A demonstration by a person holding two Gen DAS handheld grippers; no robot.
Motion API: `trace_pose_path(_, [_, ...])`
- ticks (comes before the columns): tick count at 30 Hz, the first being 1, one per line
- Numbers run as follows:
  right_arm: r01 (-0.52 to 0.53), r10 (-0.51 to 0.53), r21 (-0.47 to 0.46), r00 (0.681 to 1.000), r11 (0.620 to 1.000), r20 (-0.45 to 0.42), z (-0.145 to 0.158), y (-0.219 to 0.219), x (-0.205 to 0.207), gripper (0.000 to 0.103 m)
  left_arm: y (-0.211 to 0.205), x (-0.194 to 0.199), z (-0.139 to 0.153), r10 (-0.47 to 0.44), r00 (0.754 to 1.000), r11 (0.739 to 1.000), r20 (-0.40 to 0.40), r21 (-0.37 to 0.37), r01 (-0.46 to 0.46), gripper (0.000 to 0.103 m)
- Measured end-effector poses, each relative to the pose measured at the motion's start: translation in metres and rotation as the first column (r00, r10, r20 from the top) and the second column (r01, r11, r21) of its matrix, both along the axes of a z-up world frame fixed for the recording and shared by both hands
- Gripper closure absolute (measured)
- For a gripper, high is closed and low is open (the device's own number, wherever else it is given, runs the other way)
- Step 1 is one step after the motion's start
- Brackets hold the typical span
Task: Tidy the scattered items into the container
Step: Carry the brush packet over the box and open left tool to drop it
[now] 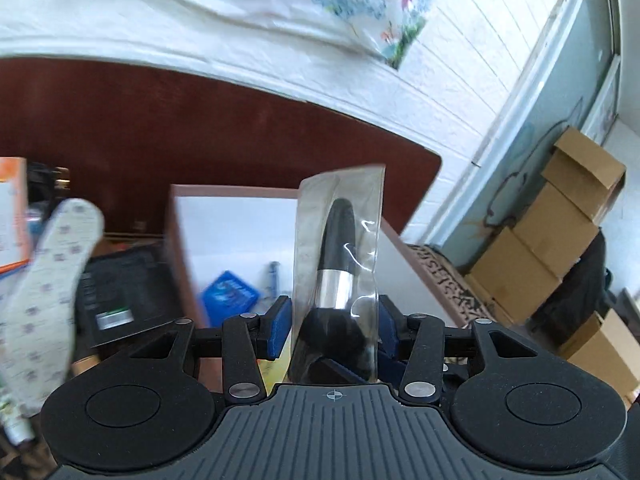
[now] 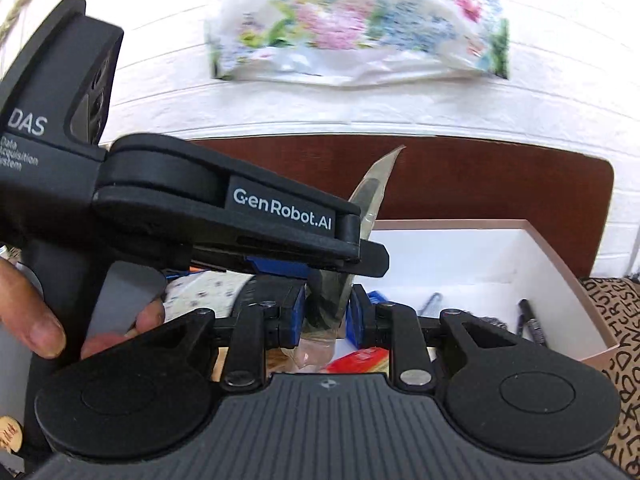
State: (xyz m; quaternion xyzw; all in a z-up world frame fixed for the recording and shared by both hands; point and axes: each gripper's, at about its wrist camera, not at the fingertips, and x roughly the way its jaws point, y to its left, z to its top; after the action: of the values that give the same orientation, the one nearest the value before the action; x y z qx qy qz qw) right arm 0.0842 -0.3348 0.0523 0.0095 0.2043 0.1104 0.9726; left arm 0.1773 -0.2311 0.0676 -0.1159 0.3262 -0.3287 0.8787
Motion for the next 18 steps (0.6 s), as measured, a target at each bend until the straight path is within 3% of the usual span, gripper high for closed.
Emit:
trace_pose_path(5, [0.036,-0.038,-0.055,0.999,0.998,-0.029,-0.007,-0.018,0.029,0.079,-0.04,0.03,-0.017,-0.043,0.999,0.999,-0.011,0.02,0.043,0.049])
trace_pose_path(9, [0.061,-0.066,-0.054,0.994,0.997,-0.085,-0.022,-0.041,0.054,0.079,-0.064,0.058,-0.036,-0.061,0.995,0.998,-0.073,0.029,0.063,0.054])
trace_pose_path(15, [0.079,-0.09,-0.088,0.988,0.993,-0.126,-0.038,-0.058,0.084,0.079,-0.089,0.088,-0.05,-0.07,0.995,0.995,-0.067,0.064,0.074,0.053])
trace_pose_path(17, [0.1,-0.116,-0.104,0.981,0.99,-0.157,-0.046,-0.064,0.098,0.079,-0.094,0.098,-0.055,-0.061,0.995,0.995,-0.077,0.075,0.067,0.038])
trace_pose_path(18, [0.116,-0.135,-0.115,0.975,0.987,-0.179,-0.05,-0.067,0.104,0.076,-0.093,0.101,-0.057,-0.046,0.996,0.995,-0.079,0.08,0.052,0.021])
